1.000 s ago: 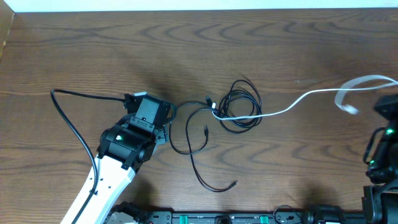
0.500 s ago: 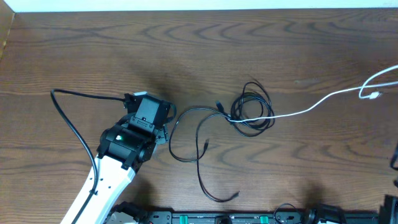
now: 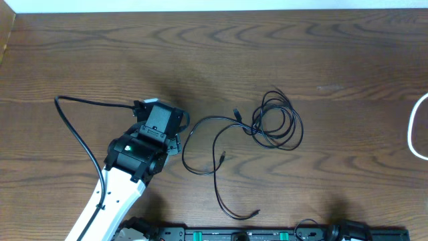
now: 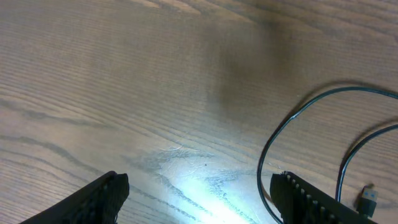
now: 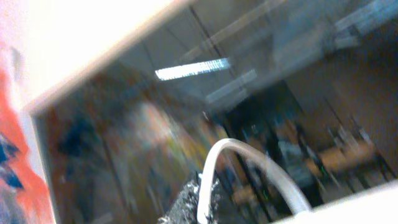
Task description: Untangle cables
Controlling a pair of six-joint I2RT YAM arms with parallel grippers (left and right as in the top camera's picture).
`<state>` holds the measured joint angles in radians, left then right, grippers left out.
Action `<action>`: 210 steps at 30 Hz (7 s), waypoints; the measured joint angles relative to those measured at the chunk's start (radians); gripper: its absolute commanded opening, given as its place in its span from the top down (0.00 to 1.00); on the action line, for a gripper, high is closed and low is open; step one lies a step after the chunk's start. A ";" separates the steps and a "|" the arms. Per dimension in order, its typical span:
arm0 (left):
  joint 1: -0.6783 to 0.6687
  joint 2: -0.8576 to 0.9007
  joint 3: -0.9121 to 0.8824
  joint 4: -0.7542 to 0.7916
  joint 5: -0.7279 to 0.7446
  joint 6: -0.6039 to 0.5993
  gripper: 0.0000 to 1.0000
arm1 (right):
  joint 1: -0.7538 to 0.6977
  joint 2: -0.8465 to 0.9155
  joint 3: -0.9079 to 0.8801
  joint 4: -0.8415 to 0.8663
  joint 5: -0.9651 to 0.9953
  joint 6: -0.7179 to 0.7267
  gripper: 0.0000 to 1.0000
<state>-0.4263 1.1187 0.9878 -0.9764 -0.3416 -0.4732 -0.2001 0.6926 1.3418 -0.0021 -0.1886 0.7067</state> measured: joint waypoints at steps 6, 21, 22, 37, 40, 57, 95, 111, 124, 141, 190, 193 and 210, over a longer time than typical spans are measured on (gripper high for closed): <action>0.000 0.000 0.000 0.000 0.000 0.000 0.22 | -0.001 0.074 0.003 -0.225 0.014 -0.146 0.99; 0.000 0.000 0.000 -0.003 0.000 0.000 0.21 | -0.256 0.593 0.003 -0.326 0.294 -0.506 0.99; 0.000 0.000 0.000 -0.004 0.000 0.000 0.22 | -0.294 0.614 0.003 -0.325 0.298 -0.510 0.99; 0.000 0.000 0.000 -0.011 0.032 0.000 0.22 | -0.595 0.836 0.003 -0.309 0.333 -0.527 0.99; 0.000 0.000 0.000 -0.009 0.039 0.000 0.21 | -0.604 0.885 0.003 -0.283 0.335 -0.531 0.99; 0.000 0.009 0.000 0.170 0.154 0.064 0.22 | -0.842 1.151 0.003 -0.376 0.214 -0.482 0.11; -0.002 0.092 -0.001 0.158 0.362 0.134 0.22 | -0.708 1.187 0.004 -0.987 0.211 0.114 0.01; -0.002 0.092 -0.001 0.174 0.362 0.134 0.22 | -0.909 1.187 -0.010 -1.010 0.201 0.307 0.44; -0.002 0.092 -0.001 0.175 0.362 0.134 0.22 | -0.859 1.187 -0.012 -0.658 0.003 0.044 0.99; -0.002 0.092 -0.001 0.173 0.362 0.134 0.22 | -0.858 1.195 0.294 -0.097 -0.223 0.160 0.89; -0.002 0.092 -0.001 0.209 0.362 0.142 0.22 | 0.156 1.198 0.029 -0.815 -0.260 -0.895 0.01; -0.002 0.092 -0.001 0.209 0.362 0.142 0.21 | 0.242 1.198 0.029 -0.811 -0.225 -1.031 0.01; -0.002 0.092 -0.001 0.210 0.362 0.146 0.22 | 0.387 1.198 0.023 -0.771 -0.103 -1.382 0.47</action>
<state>-0.4282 1.2102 0.9871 -0.7662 0.0208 -0.3271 0.1867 1.8904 1.3647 -0.7727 -0.2916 -0.6754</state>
